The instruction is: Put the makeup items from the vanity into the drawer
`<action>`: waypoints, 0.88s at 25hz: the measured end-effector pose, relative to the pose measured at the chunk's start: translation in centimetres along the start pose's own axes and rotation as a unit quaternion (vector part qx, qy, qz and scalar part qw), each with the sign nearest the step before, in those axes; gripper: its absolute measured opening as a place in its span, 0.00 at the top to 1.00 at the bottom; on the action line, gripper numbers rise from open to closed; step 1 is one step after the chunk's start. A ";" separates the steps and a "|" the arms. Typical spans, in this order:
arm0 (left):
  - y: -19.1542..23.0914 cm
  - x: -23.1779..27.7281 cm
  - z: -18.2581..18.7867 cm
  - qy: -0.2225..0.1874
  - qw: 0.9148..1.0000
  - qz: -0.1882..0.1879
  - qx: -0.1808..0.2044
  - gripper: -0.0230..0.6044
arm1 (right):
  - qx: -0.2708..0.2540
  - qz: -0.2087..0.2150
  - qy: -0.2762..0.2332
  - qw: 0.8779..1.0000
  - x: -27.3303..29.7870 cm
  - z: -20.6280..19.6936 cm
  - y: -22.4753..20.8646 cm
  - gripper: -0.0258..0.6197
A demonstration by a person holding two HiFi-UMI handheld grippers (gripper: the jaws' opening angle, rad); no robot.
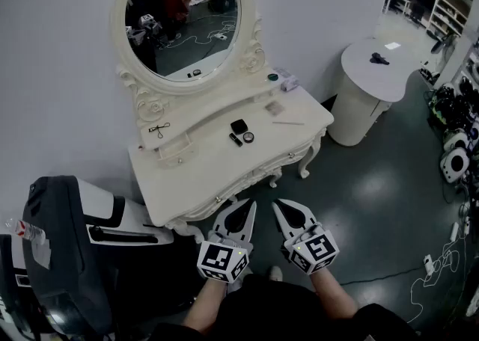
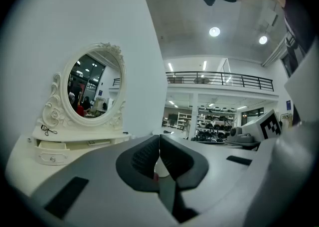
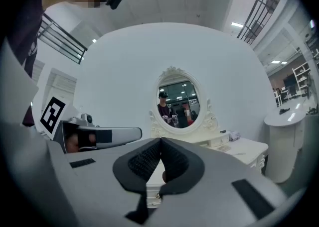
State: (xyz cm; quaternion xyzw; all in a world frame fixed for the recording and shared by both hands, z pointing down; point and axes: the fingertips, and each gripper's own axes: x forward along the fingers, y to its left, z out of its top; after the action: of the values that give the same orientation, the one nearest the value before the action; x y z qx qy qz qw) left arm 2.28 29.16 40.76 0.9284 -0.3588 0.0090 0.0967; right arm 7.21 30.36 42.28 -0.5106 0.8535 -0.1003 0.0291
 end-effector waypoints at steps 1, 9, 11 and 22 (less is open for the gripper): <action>-0.1 0.0 -0.1 0.000 1.000 0.002 0.000 0.94 | -0.006 0.002 -0.001 1.000 -0.1 0.0 -0.1 0.92; -2.3 0.2 -0.7 0.003 1.000 0.017 0.009 0.94 | -0.017 0.012 -0.011 1.000 -2.1 0.5 -1.2 0.92; -3.0 0.3 -0.9 0.008 1.000 0.020 0.012 0.94 | -0.015 0.014 -0.013 1.000 -2.7 0.5 -1.5 0.92; -5.3 1.0 -1.7 0.018 0.998 0.048 0.022 0.94 | -0.018 0.041 -0.007 0.999 -4.9 0.0 -3.0 0.92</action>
State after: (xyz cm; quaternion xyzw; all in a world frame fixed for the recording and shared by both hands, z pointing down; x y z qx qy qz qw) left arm 6.66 32.66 41.55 0.9118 -0.4005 0.0382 0.0817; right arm 12.13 33.27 42.61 -0.4763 0.8751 -0.0799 0.0300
